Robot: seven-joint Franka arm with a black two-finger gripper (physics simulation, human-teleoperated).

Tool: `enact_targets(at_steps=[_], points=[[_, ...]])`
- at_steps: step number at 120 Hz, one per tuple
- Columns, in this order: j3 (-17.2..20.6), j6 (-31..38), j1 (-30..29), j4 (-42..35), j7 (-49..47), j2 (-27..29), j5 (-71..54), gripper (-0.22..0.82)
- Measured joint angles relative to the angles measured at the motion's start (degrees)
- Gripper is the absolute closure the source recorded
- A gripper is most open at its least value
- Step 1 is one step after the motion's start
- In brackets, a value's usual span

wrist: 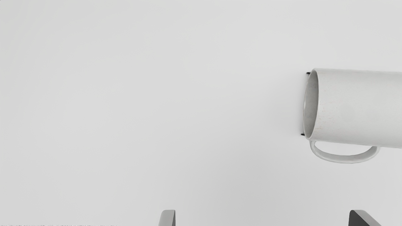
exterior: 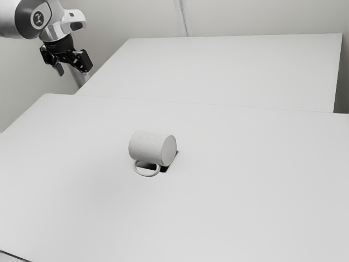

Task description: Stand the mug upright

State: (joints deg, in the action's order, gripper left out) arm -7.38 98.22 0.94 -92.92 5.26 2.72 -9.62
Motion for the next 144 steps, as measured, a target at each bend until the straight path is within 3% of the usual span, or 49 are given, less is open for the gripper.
enact_targets(at_steps=[37, 57, 82, 144], points=[[-0.6, 0.2, -0.7, -1.1, -1.6, 0.3, 0.2, 0.0], [-0.7, 0.2, -5.0, -7.2, -2.3, -0.6, 11.1, 0.0], [-0.7, 0.5, -12.0, -10.0, -2.8, -8.1, 26.8, 0.0], [-0.6, 4.4, -13.3, -5.6, -1.5, -23.6, 48.9, 0.0]])
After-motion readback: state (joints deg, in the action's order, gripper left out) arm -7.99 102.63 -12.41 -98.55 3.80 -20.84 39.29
